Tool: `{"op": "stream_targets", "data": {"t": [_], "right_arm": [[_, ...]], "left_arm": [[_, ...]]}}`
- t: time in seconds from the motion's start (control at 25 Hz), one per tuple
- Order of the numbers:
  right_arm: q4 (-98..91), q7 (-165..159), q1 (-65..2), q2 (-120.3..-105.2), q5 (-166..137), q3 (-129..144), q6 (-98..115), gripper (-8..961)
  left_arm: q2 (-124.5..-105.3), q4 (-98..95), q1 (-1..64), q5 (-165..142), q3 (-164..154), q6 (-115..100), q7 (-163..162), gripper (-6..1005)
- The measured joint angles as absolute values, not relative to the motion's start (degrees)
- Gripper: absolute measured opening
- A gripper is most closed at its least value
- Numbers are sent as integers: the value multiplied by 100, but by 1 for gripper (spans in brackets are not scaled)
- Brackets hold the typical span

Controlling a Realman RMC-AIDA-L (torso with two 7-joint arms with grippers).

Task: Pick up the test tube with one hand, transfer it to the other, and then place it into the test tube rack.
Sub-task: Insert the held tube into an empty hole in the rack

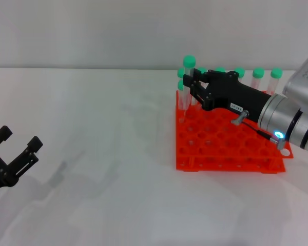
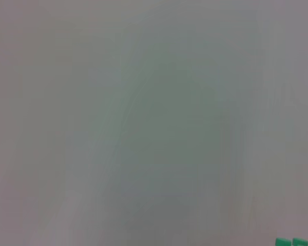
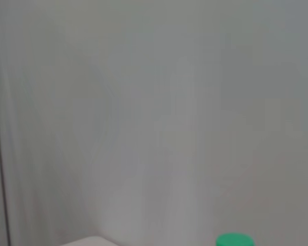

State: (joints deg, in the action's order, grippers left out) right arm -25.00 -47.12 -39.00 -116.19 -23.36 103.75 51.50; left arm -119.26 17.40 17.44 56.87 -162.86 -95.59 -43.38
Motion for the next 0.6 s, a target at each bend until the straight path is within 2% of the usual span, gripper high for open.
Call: {"op": "stream_targets", "data": {"t": [0.6], "right_arm": [[-2501, -4477, -3938, -11619, -2242, 10309, 4734, 256]], "left_arm": [[-11927, 1740, 1723, 5675, -16292, -9587, -4358, 872]]}}
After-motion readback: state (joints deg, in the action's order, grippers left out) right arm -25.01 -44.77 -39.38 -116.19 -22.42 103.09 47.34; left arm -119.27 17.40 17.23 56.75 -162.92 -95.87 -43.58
